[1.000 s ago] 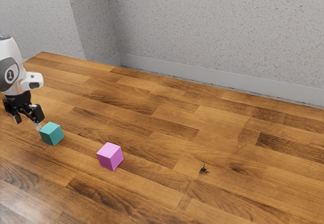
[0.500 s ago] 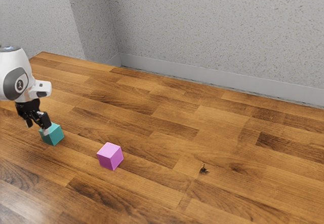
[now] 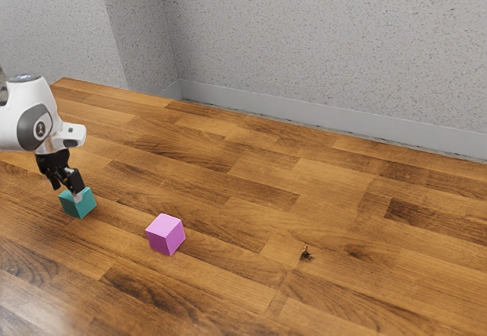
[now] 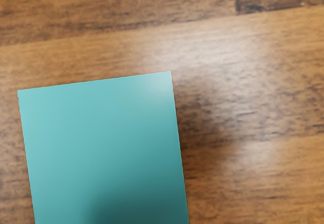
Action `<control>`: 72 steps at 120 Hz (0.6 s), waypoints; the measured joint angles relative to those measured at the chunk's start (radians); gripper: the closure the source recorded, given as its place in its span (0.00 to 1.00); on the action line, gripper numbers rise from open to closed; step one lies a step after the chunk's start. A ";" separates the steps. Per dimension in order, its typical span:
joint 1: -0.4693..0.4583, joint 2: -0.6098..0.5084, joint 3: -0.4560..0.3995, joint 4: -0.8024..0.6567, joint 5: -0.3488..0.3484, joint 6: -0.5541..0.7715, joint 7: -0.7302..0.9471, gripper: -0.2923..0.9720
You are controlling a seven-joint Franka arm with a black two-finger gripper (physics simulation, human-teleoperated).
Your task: Pick up the blue block with one arm, and put the blue block on the pink block with one arm
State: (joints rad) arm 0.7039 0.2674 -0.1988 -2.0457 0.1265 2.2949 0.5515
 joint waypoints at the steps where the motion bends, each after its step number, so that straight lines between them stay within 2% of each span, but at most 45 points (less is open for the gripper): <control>1: 0.000 0.001 0.000 0.000 0.000 0.000 0.001 0.23; 72: -0.002 0.062 0.004 0.046 -0.003 0.001 0.024 0.23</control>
State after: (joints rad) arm 0.7022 0.3297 -0.1948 -1.9998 0.1231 2.2962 0.5751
